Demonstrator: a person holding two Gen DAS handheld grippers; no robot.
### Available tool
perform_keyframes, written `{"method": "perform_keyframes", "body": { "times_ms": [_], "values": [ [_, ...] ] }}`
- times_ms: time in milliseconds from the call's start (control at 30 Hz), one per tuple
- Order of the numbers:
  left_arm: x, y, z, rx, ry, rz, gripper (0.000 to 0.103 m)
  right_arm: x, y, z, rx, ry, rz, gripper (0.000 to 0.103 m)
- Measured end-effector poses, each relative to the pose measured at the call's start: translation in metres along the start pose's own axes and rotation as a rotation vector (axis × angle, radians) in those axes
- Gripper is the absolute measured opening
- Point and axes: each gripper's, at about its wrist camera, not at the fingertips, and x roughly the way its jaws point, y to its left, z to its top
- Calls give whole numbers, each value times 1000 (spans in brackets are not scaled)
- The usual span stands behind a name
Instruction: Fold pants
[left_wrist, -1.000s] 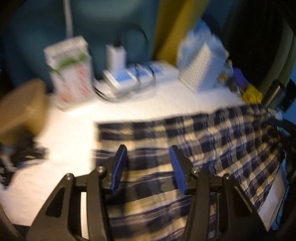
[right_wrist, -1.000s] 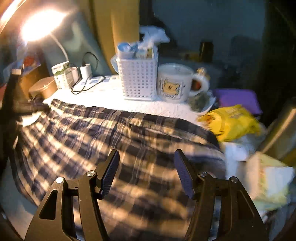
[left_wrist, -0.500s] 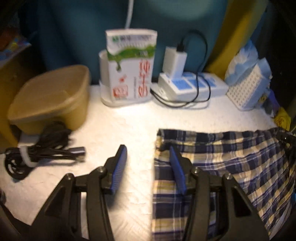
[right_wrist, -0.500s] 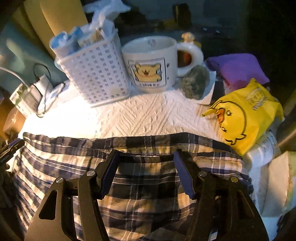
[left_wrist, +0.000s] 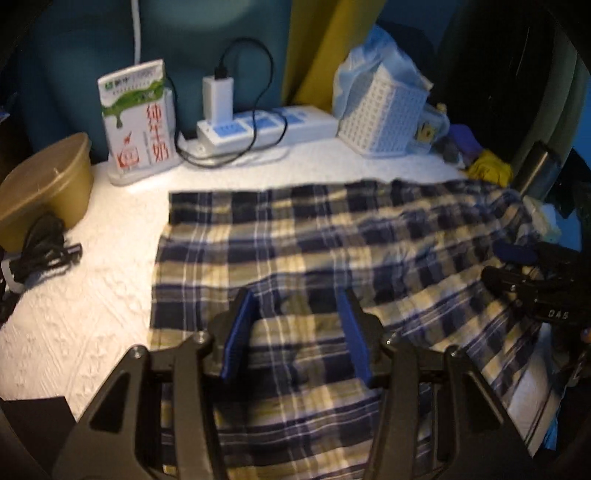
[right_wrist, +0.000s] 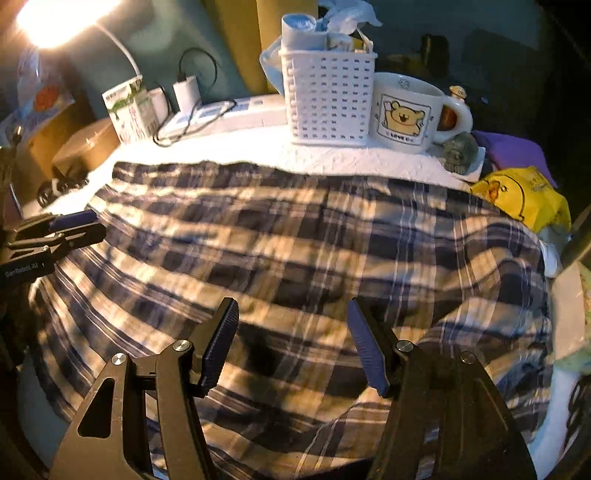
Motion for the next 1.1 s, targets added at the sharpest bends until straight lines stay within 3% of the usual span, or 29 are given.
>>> {"method": "perform_keyframes", "body": {
  "times_ms": [233,400,633,833,1100],
  "values": [
    [7,7,0,-12,13,3,49,-5,-13,-25,-1,-1,-11,64],
    [8,-1,-4,39,-15,60,49,-13,-20,-40,1,-25,-29,64],
    [7,3,-5,26,-22,53,49,-27,-25,-61,-21,-49,-35,64],
    [8,-6,-6,60,-18,109,50,-38,-30,-78,-44,-64,-42,64],
    [-21,-27,-29,53,-52,159,50,-49,-36,-92,-52,-85,-26,64]
  ]
}}
